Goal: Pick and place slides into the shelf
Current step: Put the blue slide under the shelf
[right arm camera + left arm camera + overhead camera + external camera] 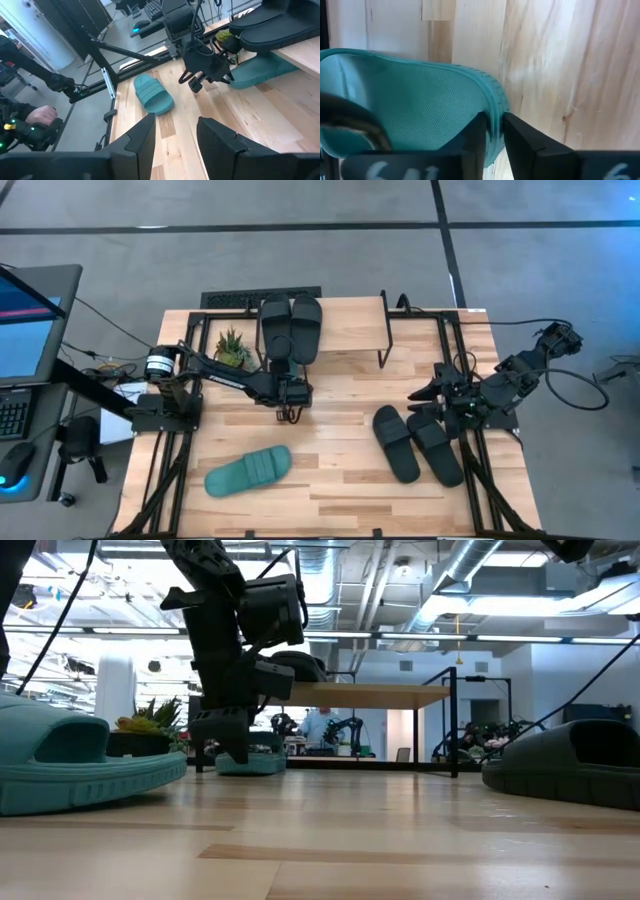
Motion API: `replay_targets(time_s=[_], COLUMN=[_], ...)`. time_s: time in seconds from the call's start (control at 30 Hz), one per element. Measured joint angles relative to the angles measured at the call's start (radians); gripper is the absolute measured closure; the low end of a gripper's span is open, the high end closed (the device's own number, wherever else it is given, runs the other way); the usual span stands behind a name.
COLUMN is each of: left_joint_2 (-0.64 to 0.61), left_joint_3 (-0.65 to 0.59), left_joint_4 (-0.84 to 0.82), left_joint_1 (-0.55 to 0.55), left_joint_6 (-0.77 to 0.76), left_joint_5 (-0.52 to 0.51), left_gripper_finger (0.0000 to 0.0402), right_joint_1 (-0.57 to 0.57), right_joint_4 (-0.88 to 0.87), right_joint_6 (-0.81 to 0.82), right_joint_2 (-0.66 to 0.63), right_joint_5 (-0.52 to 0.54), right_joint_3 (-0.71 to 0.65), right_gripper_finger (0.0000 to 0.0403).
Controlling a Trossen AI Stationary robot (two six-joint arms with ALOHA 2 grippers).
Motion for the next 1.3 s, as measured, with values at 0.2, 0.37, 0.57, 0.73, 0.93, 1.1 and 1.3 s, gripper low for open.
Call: replay_targets(time_s=[0.2, 0.37, 0.57, 0.73, 0.93, 1.1, 1.3], left_joint_2=[-0.001, -0.001, -0.001, -0.001, -0.001, -0.001, -0.001], left_joint_3=[0.0, 0.0, 0.0, 0.001, 0.034, 0.062, 0.063], left_joint_4=[-0.008, -0.011, -0.014, -0.018, -0.069, -0.08, -0.109], left_joint_1=[-0.001, -0.001, -0.011, -0.026, -0.046, -0.049, -0.046], left_joint_6=[0.006, 0.012, 0.028, 0.028, 0.03, 0.043, 0.043], left_joint_5=[0.004, 0.006, 0.007, 0.002, -0.007, -0.031, -0.04], left_gripper_finger=[0.0291, 0.0269, 0.0268, 0.0269, 0.0269, 0.0269, 0.027], right_joint_1=[0.0, 0.0, 0.0, 0.0, 0.0, 0.0, 0.0], right_joint_4=[0.0, 0.0, 0.0, 0.0, -0.001, -0.001, -0.001], right_joint_6=[-0.005, -0.008, -0.008, -0.008, -0.008, -0.009, -0.009], right_joint_2=[0.0, 0.0, 0.0, 0.0, 0.0, 0.0, 0.0], right_joint_5=[0.0, 0.0, 0.0, 0.0, 0.0, 0.0, 0.0], right_joint_3=[0.0, 0.0, 0.0, 0.0, 0.0, 0.0, 0.0], right_gripper_finger=[0.0272, 0.0272, 0.0272, 0.0272, 0.0272, 0.0272, 0.0272])
